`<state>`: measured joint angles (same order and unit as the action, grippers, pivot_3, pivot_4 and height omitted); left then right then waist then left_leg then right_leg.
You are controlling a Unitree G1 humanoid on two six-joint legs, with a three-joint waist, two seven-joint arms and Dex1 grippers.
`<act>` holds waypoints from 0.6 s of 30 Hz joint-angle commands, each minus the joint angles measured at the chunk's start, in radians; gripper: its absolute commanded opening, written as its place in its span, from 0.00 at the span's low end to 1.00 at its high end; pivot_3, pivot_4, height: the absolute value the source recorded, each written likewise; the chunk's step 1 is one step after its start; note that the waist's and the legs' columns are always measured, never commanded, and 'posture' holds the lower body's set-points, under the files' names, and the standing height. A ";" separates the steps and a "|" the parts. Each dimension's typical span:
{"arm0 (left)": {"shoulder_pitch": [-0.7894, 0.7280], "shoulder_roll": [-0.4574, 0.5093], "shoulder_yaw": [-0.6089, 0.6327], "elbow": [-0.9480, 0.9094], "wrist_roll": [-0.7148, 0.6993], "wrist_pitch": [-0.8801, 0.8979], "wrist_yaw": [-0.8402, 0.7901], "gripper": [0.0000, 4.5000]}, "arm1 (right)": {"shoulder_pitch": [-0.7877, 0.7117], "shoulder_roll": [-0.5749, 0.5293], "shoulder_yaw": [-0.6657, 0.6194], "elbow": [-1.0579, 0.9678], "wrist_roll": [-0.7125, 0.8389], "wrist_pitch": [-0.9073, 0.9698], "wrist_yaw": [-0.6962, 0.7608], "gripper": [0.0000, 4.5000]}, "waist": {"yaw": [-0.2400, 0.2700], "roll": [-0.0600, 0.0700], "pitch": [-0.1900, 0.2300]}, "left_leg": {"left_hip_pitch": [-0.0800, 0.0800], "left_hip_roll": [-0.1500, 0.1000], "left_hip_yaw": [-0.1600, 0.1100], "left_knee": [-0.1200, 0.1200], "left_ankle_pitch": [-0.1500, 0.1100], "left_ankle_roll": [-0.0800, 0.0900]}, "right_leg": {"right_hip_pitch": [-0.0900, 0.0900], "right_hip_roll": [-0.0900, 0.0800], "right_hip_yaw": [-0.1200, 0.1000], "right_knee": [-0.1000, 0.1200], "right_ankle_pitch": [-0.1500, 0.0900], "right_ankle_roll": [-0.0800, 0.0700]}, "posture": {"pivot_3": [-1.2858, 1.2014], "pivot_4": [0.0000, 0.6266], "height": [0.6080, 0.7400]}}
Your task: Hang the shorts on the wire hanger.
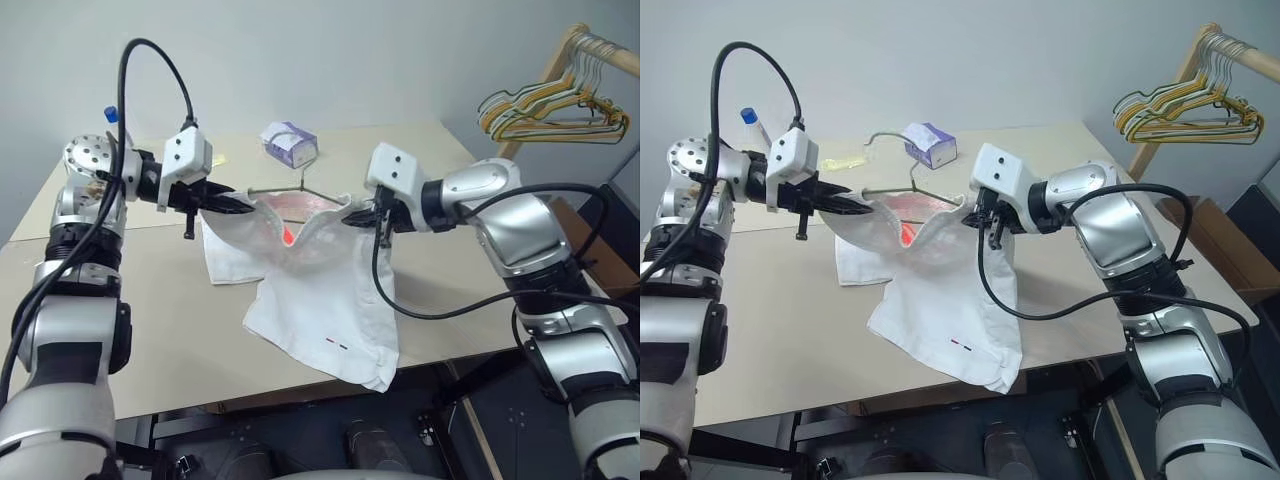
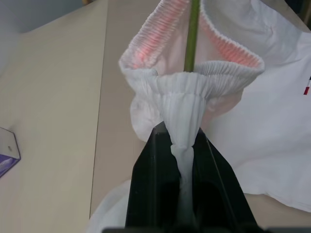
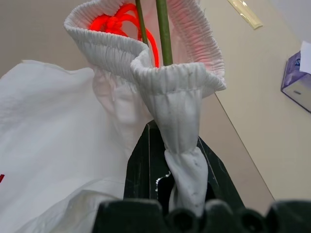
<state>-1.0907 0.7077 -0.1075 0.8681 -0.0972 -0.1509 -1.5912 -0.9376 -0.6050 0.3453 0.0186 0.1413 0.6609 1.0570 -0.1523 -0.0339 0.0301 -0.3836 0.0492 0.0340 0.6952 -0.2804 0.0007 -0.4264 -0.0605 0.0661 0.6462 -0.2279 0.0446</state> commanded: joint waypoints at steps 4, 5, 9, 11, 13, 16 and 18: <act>-0.003 -0.017 0.051 0.016 -0.041 -0.087 0.005 0.20 | 0.007 0.001 -0.043 -0.018 -0.001 0.018 -0.031 0.00 | 0.000 0.000 0.000 | 0.000 0.000 0.000 0.000 0.000 0.000 | 0.000 0.000 0.000 0.000 0.000 0.000 | 0.48 0.00 1.00; -0.007 -0.025 0.060 0.026 -0.043 -0.093 0.025 0.26 | 0.010 0.002 -0.048 -0.024 0.002 0.025 -0.034 0.00 | 0.000 0.000 0.000 | 0.000 0.000 0.000 0.000 0.000 0.000 | 0.000 0.000 0.000 0.000 0.000 0.000 | 0.48 0.00 1.00; -0.026 -0.051 0.094 0.060 -0.047 -0.109 0.097 0.57 | 0.023 -0.002 -0.060 -0.047 0.011 0.044 -0.045 0.00 | -0.001 0.000 0.000 | 0.000 0.000 0.000 0.000 0.000 0.000 | 0.000 0.000 0.000 0.000 0.000 0.000 | 0.48 0.00 1.00; -0.039 -0.065 0.113 0.071 -0.049 -0.119 0.148 0.72 | 0.035 -0.007 -0.073 -0.062 0.019 0.058 -0.055 0.00 | 0.000 0.000 0.000 | 0.000 0.000 0.000 0.000 0.000 0.000 | 0.000 0.000 0.000 0.000 0.000 0.000 | 0.48 0.00 1.00; -0.053 -0.080 0.135 0.071 -0.058 -0.116 0.190 0.86 | 0.054 -0.012 -0.088 -0.075 0.019 0.081 -0.070 0.00 | 0.000 0.000 0.000 | 0.000 0.000 0.000 0.000 0.000 0.000 | 0.000 0.000 0.000 0.000 0.000 0.000 | 0.47 0.00 1.00; -0.070 -0.087 0.149 0.084 -0.039 -0.130 0.268 0.99 | 0.076 -0.014 -0.109 -0.092 0.024 0.116 -0.096 0.00 | 0.000 0.000 0.000 | 0.000 0.000 -0.001 0.000 0.000 0.000 | 0.000 0.000 0.000 0.000 0.000 0.000 | 0.47 0.00 1.00; -0.082 -0.077 0.150 0.105 -0.014 -0.129 0.329 0.99 | 0.098 -0.013 -0.136 -0.107 0.033 0.155 -0.130 0.00 | -0.002 0.000 0.000 | 0.000 0.000 -0.001 0.000 0.000 0.000 | 0.000 0.000 0.000 0.000 0.000 0.000 | 0.47 0.00 1.00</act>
<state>-1.1334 0.6180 0.0214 0.9668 -0.1177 -0.2633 -1.3138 -0.8341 -0.6079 0.2677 -0.0478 0.1623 0.7891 0.9573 -0.1538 -0.0340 0.0301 -0.3837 0.0490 0.0332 0.6955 -0.2804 0.0007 -0.4262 -0.0607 0.0658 0.6462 -0.2277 0.0448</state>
